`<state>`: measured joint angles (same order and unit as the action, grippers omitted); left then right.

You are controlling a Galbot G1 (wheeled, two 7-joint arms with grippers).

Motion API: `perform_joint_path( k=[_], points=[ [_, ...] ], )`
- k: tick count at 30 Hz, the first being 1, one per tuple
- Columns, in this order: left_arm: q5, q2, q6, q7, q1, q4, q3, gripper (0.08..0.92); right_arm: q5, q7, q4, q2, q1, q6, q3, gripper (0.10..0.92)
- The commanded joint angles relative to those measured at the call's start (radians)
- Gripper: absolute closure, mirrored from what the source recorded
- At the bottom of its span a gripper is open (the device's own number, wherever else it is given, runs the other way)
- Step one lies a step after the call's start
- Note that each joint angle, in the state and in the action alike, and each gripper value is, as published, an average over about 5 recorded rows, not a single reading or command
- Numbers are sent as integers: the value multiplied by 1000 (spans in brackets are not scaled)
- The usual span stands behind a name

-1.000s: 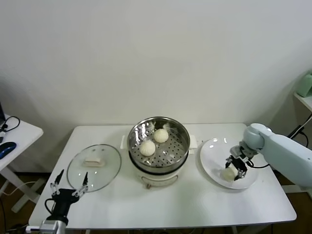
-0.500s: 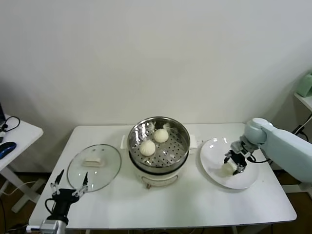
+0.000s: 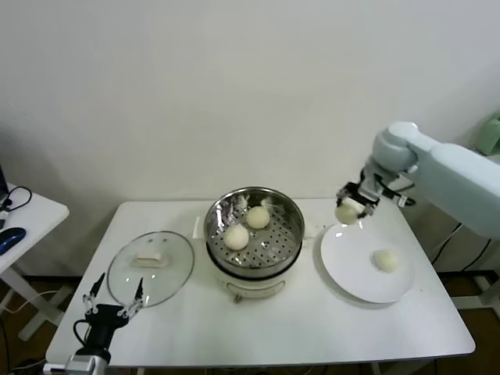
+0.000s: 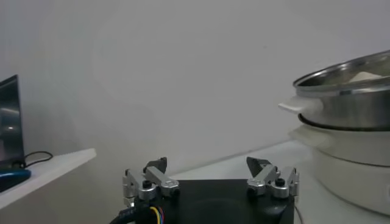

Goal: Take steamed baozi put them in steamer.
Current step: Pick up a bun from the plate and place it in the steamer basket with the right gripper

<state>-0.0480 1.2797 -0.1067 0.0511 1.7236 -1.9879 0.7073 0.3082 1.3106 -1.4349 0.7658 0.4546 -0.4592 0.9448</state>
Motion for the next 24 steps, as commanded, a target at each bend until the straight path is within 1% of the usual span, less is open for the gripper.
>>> perform_joint_path(
  k=[1,5,9,18,24],
  points=[
    [2,-2,2,-1,4,-6,-2,177,43,12,-230,122,234,-137,86,395],
    [3,-10,5,-1,4,-11,-4,177,49,2,-255,192,205,-130,110,396],
    [1,-21,9,-1,7,-15,-8,177,49,-8,-233,266,151,-113,142,391],
    [-9,-58,13,-2,16,-19,-9,177,61,-16,-128,428,43,-107,200,372],
    [-12,-59,8,-4,30,-22,-10,177,66,-20,-44,483,2,-119,245,372]
  ],
)
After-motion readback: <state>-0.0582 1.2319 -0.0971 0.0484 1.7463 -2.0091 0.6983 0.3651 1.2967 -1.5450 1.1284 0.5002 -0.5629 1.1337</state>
